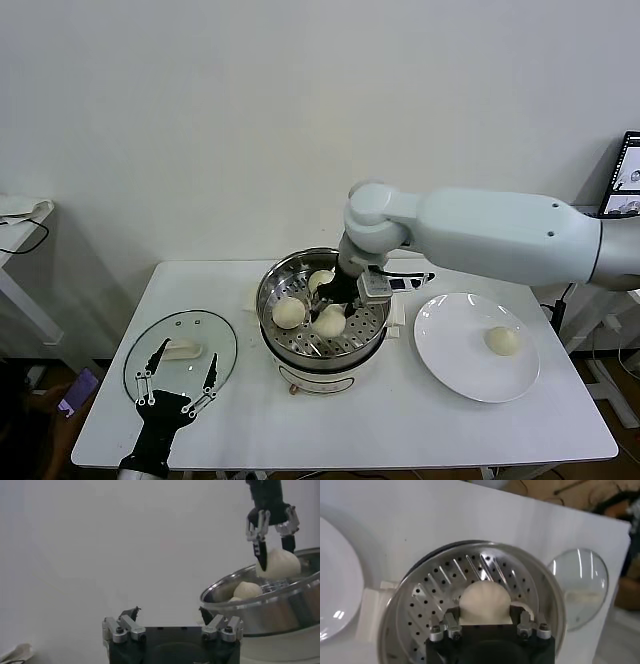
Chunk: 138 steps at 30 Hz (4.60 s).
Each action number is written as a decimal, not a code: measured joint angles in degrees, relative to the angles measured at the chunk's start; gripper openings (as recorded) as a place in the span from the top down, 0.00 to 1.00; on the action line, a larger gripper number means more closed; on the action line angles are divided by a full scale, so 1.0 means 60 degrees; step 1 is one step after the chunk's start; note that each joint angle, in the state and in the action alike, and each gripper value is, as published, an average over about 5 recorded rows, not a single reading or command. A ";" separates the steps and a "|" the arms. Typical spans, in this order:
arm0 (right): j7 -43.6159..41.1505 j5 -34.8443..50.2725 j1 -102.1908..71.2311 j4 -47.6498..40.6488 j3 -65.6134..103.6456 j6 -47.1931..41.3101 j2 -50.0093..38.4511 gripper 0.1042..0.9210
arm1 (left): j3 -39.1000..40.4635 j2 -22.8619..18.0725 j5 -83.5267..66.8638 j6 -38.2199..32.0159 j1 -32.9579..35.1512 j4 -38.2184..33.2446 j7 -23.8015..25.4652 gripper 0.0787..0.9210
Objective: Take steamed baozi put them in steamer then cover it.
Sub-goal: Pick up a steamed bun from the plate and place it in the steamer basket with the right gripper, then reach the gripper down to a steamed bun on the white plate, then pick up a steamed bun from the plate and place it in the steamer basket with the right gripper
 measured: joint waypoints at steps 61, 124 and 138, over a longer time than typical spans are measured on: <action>-0.2226 0.3850 -0.2529 -0.5722 0.2316 -0.5710 -0.4303 0.12 | -0.0072 -0.0036 -0.0441 -0.0283 -0.0101 0.0264 0.0109 0.12; -0.3379 0.5471 0.0389 -0.4275 0.0316 -0.7174 -0.2794 0.31 | 0.0097 0.0119 -0.0934 -0.0180 -0.0198 0.0230 0.0007 0.12; -0.2528 0.7482 0.2045 -0.2227 -0.1638 -0.8836 -0.0915 0.31 | 0.0080 0.0095 -0.0873 -0.0181 -0.0244 0.0221 -0.0058 0.12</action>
